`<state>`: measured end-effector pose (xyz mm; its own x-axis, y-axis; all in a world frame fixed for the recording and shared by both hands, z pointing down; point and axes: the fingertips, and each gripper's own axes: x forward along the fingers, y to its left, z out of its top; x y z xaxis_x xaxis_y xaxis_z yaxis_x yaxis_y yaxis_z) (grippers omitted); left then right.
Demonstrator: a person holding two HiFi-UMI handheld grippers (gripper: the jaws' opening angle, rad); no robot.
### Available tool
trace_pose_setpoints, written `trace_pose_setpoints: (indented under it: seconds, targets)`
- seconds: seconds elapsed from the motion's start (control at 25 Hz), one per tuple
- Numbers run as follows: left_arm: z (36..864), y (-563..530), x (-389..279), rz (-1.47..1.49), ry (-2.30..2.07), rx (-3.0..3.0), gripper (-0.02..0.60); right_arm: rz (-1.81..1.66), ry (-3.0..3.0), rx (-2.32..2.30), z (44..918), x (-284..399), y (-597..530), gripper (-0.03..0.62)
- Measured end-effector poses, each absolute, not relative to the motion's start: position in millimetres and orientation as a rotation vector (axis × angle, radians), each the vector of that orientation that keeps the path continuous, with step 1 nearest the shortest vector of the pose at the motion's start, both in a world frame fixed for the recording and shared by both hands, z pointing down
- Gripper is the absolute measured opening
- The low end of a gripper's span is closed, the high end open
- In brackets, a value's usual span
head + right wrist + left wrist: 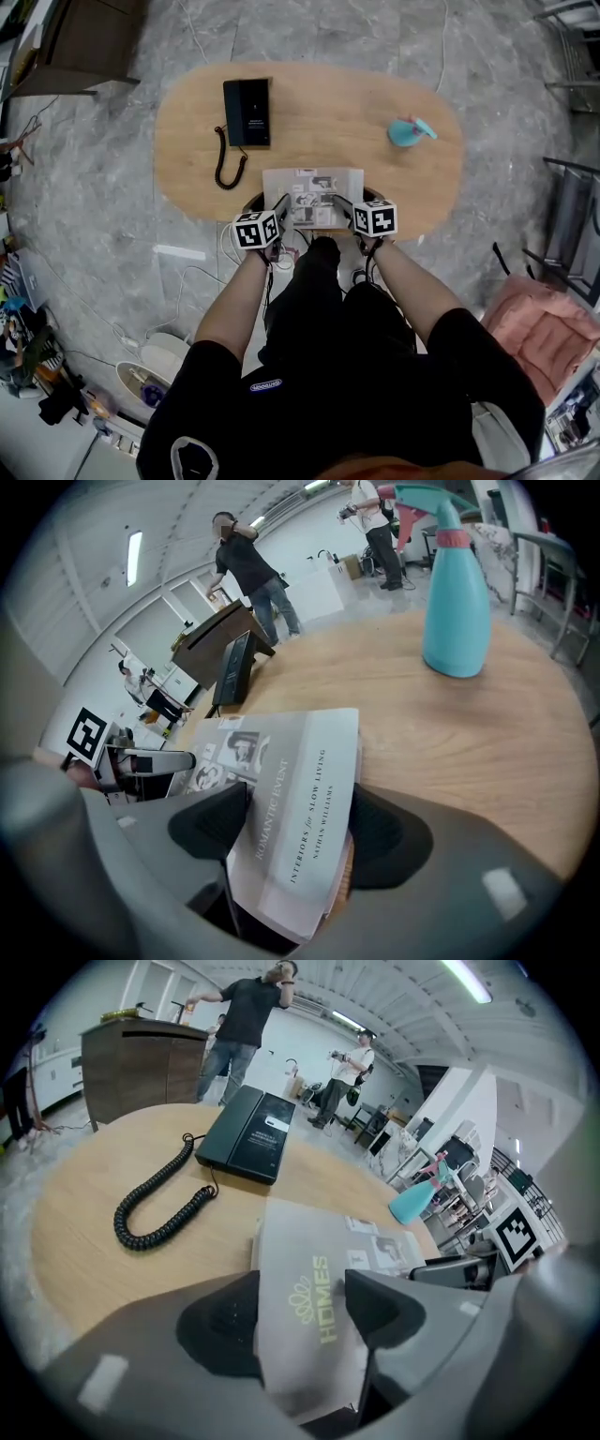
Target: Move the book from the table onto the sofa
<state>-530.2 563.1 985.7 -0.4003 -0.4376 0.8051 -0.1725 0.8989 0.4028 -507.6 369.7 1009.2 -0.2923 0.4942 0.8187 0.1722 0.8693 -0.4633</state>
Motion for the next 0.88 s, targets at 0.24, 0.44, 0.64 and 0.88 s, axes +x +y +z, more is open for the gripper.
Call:
trace_pose_setpoints:
  seconds: [0.24, 0.44, 0.64, 0.88]
  targets:
    - [950, 556, -535, -0.305, -2.024, 0.462, 0.282, 0.346, -1.922, -0.485, 973, -513, 362, 0.360]
    - [910, 547, -538, -0.290, -2.035, 0.488, 0.282, 0.359, -1.956, -0.466, 934, -516, 353, 0.362]
    - [868, 531, -545, -0.274, -2.035, 0.540, 0.269, 0.358, -1.984, -0.452, 893, -521, 337, 0.362]
    - [823, 502, -566, -0.245, -2.025, 0.654, 0.250, 0.384, -2.033, -0.375, 848, -528, 309, 0.362]
